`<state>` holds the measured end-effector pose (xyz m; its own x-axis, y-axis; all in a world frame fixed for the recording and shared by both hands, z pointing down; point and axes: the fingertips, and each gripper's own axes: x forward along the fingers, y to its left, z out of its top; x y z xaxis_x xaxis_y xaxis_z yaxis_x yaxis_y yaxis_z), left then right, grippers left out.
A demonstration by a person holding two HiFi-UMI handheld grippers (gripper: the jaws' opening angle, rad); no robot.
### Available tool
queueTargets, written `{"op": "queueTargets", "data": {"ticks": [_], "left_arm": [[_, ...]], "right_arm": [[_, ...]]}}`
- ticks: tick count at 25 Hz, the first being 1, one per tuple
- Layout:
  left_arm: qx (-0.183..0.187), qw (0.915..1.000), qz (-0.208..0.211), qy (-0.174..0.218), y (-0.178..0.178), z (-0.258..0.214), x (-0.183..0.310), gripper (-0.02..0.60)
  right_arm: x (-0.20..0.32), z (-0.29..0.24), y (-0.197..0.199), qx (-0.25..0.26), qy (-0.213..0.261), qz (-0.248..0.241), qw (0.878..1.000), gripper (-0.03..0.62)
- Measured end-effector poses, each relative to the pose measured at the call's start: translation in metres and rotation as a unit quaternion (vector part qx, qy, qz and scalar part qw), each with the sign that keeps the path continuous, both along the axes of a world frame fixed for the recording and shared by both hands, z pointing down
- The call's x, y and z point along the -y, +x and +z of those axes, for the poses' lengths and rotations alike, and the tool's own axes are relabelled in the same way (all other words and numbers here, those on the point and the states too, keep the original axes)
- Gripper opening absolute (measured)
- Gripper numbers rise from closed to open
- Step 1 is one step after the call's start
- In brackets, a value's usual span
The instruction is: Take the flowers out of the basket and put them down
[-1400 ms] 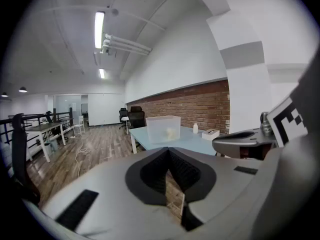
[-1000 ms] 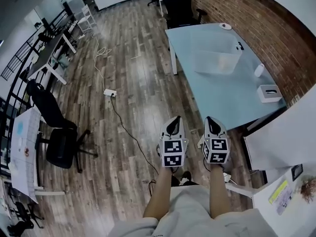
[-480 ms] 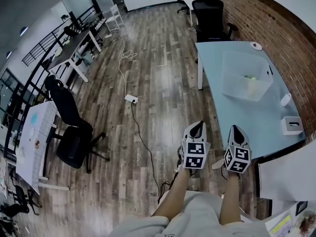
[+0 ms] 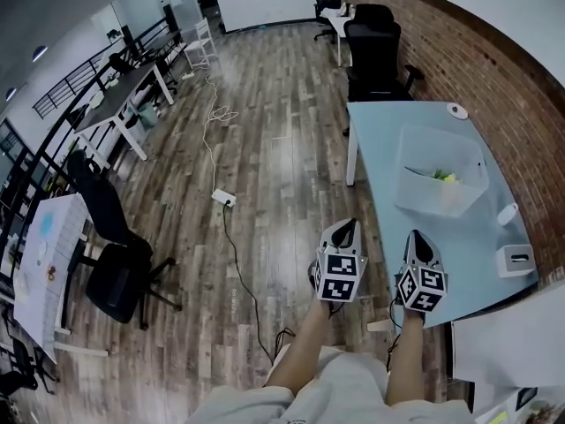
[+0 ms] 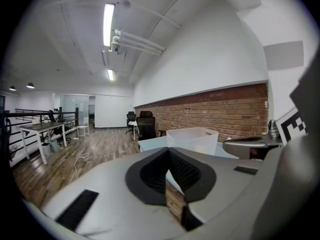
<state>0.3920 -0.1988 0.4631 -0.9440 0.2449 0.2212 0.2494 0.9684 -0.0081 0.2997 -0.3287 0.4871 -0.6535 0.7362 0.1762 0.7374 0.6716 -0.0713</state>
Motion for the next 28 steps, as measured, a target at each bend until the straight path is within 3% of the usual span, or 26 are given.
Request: {"op": "queueTargets", "data": {"ticks": [7,17,24,28], "left_arm": [[-0.020,0.9982,0.057,0.002,-0.057,-0.003,-0.038,0.018],[-0.032,0.9908,0.131,-0.010,-0.140,-0.020,-0.100,0.018],[-0.025,0.9836,0.178,0.014,-0.169,-0.016,-0.109,0.018],[-0.041,0.9785,0.202,0.004,-0.192,-0.005,-0.100,0.018]], "right_arm": [[-0.033,-0.006,-0.050,-0.013,-0.001,0.020,1.000,0.018],[-0.063,-0.028,-0.143,-0.024,0.020,0.107,0.994,0.018],[-0.050,-0.028,-0.151,-0.023,0.043,0.150,0.987,0.018],[-0.034,-0.028,-0.168,-0.002,0.063,0.134,0.989,0.018]]}}
